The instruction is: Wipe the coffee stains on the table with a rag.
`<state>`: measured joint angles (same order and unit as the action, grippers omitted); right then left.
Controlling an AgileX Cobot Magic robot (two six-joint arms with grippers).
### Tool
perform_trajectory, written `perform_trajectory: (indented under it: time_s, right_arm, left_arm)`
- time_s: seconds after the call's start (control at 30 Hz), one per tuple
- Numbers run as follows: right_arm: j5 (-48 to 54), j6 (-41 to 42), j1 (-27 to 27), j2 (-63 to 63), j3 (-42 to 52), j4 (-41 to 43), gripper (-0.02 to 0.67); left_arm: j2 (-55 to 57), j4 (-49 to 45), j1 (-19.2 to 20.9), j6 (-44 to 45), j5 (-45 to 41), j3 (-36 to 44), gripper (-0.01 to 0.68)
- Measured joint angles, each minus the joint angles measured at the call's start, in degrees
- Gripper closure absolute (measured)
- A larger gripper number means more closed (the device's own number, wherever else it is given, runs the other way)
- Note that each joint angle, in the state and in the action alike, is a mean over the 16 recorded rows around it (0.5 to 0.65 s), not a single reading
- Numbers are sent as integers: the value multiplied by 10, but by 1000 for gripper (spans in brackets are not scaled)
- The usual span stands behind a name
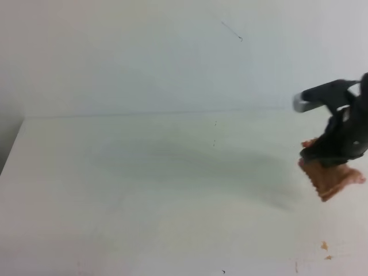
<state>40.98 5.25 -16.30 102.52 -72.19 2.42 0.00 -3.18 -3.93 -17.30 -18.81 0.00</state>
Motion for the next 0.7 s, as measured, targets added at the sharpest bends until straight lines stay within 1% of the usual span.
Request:
perform_trajectory:
  time_s: [0.17,0.33,0.53,0.7]
  right_arm:
    - [-14,29,33,-89,74,-5,647]
    - [-47,53,46,-137,162,-20,647]
    - [-110,68,40,-139,255,-57,647]
    - [-167,64,16,-120,305,-88,647]
  left_arm:
    - [0,0,0,0,0,0,674]
    - [0,1,0,0,0,0,674]
    - [0,1,0,0,0,0,674]
    - [0,1,0,0,0,0,674]
